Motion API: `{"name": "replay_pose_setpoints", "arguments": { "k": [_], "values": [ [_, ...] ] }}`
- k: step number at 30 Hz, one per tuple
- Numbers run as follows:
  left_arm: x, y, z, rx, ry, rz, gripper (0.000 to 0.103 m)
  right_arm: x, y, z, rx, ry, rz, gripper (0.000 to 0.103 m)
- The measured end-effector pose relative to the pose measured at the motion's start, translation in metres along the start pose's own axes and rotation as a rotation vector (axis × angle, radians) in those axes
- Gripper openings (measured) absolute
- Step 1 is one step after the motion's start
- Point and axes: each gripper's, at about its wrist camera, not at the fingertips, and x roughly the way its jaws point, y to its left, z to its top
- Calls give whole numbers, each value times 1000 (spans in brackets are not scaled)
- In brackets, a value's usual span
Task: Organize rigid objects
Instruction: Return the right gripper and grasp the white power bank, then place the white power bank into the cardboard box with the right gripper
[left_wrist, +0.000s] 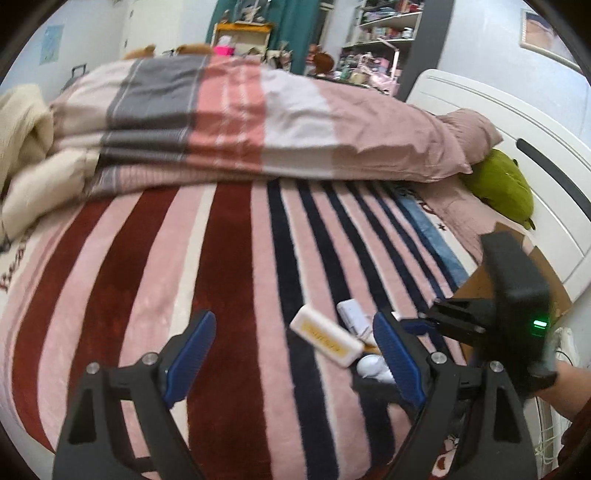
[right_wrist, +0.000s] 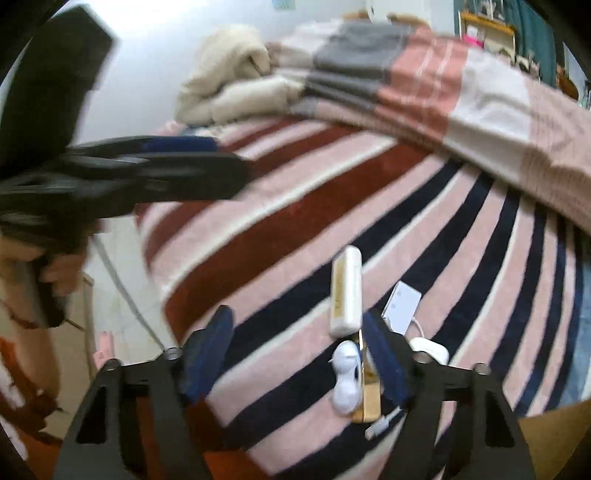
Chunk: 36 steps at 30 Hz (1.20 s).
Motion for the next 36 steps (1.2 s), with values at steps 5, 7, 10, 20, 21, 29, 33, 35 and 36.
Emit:
{"name": "replay_pose_setpoints", "arguments": {
  "k": [5,7,10,20,21,29,33,35,36],
  "values": [
    [9,12,-10,-31,16,1,85,50,-20,6,-11,37,-76,57],
    [8,14,-11,-38,12,7,85,56,-23,9,-12,54,-20,53],
    [3,19,-15,-49,9,17,85,56,-20,13,-10,46,101,52],
    [2,26,-22,-72,51,40,85,89,-16,10,-10,117,-3,32],
    [1,24,-21,-69,54,35,85,87,-15,10,-8,112,-16,32],
    [-10,-34,12,10,35,-151,84,-15,0,15,-48,-101,-14,32],
    [-11,-77,35,42,23,-311,72,-85,2,5,-57,-220,-19,31],
    [-10,-106,47,74,32,-402,51,-110,1,-2,-59,-257,-42,31],
    [-9,-119,51,93,39,-429,49,-126,-3,-10,-54,-279,-60,31]
  ]
}}
